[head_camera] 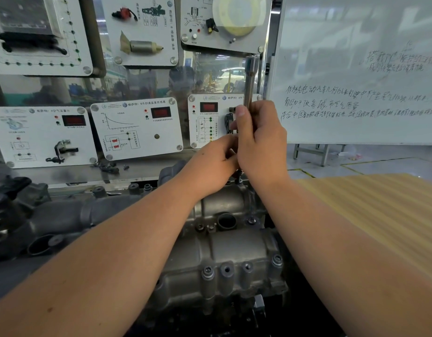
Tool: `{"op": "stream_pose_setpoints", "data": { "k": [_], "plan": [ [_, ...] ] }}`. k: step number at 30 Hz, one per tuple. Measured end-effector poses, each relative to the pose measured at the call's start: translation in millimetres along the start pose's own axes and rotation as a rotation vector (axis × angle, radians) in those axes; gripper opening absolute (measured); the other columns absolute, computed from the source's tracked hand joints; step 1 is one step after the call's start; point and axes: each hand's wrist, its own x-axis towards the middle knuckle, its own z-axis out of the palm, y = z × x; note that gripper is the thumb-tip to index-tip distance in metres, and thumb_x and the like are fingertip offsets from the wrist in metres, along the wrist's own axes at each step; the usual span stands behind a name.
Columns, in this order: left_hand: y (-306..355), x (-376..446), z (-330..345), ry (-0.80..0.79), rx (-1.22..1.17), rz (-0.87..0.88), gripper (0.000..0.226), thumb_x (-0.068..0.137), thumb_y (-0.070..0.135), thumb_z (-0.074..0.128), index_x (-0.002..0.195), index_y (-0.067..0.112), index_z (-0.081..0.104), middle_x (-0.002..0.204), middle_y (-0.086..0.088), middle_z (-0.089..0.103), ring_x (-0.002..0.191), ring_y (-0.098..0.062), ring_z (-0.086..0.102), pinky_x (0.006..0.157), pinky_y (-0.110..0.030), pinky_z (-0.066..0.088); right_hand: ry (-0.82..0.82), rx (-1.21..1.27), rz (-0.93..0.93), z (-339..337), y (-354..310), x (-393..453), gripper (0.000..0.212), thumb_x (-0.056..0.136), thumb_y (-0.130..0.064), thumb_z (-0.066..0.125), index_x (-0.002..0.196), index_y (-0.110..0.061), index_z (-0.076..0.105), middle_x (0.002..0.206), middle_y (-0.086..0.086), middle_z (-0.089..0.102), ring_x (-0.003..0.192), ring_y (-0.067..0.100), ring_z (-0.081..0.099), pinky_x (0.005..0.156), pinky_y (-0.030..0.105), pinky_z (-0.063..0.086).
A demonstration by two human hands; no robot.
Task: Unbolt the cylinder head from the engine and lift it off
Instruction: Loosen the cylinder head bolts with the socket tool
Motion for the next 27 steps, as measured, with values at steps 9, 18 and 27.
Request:
{"op": "stream_pose_setpoints", "data": {
  "k": [9, 18, 27],
  "plan": [
    [-2.7, 0.6, 0.3, -0.013, 0.006, -0.027, 0.016, 0.104, 0.022, 0.049, 0.110, 0.025, 0.064, 0.086, 0.004, 0.071, 0.060, 0.005, 0.058, 0.055, -0.015, 0.043, -0.012, -0.008, 0.017, 0.9, 0.6, 0.3, 0.027, 0.107, -0.031, 0.044, 0.109, -0.013, 0.064, 0.080, -0.014, 0.064, 0.073, -0.003, 0.060, 0.066, 0.009, 0.043],
    [0.5, -1.4, 1.1, -0.018, 0.001, 0.000, 0.026, 0.101, 0.021, 0.050, 0.102, 0.046, 0.059, 0.093, 0.004, 0.072, 0.078, -0.007, 0.066, 0.069, -0.030, 0.054, -0.006, -0.019, 0.000, 0.1, -0.9, -0.3, 0.027, 0.106, -0.029, 0.046, 0.106, -0.010, 0.064, 0.084, -0.007, 0.066, 0.076, 0.007, 0.061, 0.066, 0.014, 0.045],
    [-0.3, -0.6, -0.2, -0.012, 0.000, -0.006, 0.018, 0.099, 0.018, 0.054, 0.112, 0.028, 0.061, 0.091, 0.006, 0.071, 0.076, 0.000, 0.064, 0.059, -0.011, 0.047, -0.002, 0.028, 0.024, 0.0, -0.9, -0.4, 0.015, 0.104, -0.033, 0.053, 0.111, -0.020, 0.052, 0.082, -0.007, 0.070, 0.076, 0.008, 0.067, 0.065, 0.018, 0.049]
  ]
}}
